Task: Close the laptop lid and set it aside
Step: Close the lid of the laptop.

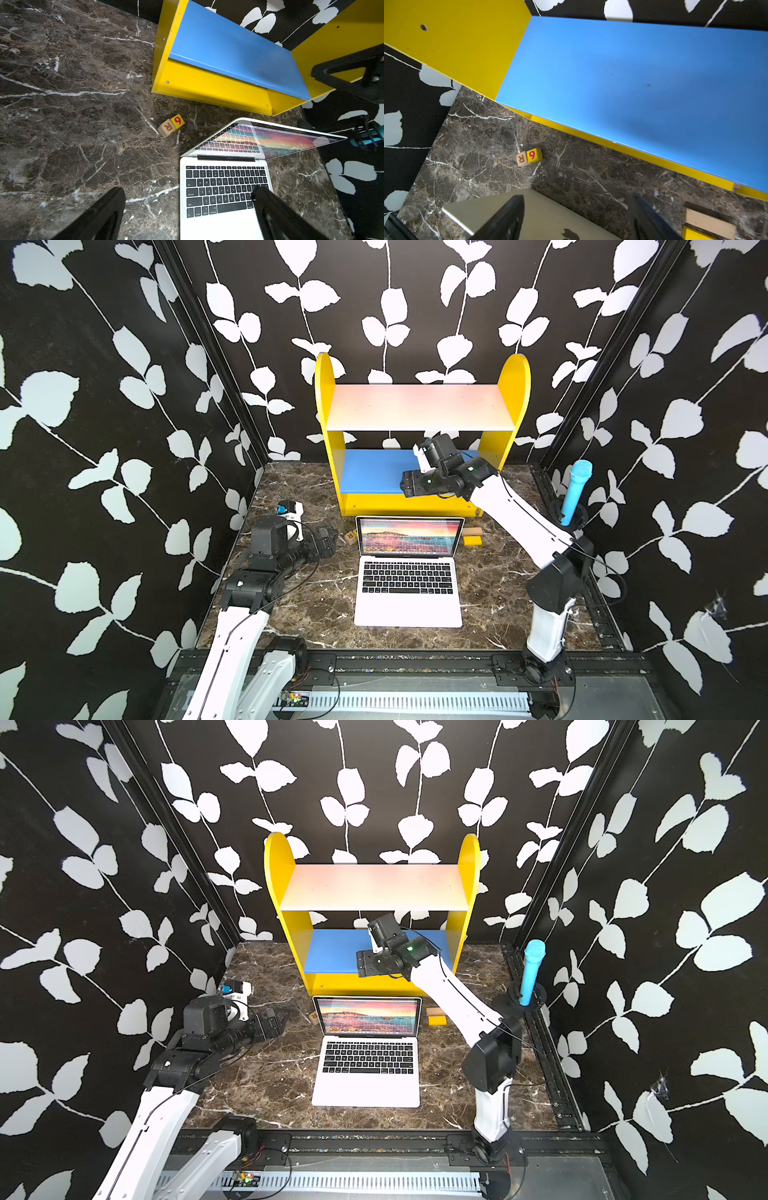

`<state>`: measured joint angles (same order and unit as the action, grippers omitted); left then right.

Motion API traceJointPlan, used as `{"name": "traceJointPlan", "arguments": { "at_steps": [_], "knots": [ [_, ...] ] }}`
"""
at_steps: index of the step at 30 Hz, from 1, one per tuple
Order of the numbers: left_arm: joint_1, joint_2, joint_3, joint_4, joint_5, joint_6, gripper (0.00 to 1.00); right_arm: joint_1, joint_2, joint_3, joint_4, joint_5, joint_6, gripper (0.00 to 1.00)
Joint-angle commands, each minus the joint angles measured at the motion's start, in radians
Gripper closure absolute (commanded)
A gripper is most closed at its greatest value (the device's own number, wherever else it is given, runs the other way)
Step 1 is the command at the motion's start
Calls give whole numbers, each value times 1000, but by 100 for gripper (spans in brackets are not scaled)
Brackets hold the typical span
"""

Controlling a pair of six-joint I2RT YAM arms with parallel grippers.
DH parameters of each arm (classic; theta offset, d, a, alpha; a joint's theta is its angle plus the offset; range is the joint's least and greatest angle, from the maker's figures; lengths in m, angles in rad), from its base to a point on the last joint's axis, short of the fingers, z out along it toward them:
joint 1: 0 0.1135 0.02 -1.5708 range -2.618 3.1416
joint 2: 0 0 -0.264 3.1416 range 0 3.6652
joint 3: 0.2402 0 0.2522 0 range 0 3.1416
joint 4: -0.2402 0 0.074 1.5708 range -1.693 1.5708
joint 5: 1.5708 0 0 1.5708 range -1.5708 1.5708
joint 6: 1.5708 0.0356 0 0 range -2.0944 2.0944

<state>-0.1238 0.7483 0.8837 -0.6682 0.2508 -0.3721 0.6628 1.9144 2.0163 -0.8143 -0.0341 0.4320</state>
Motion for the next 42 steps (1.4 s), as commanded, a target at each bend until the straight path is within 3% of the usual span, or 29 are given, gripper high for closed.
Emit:
{"name": "traceJointPlan", "arguments": {
  "at_steps": [1, 12, 42],
  "knots": [
    [26, -21, 2, -19, 25, 27, 2, 23, 19, 51, -48, 6, -17, 21],
    [107, -50, -47, -8, 94, 27, 2, 56, 57, 41, -101, -26, -39, 24],
    [124, -47, -78, -7, 93, 29, 2, 187, -3, -106, -169, -32, -111, 29]
  ]
}}
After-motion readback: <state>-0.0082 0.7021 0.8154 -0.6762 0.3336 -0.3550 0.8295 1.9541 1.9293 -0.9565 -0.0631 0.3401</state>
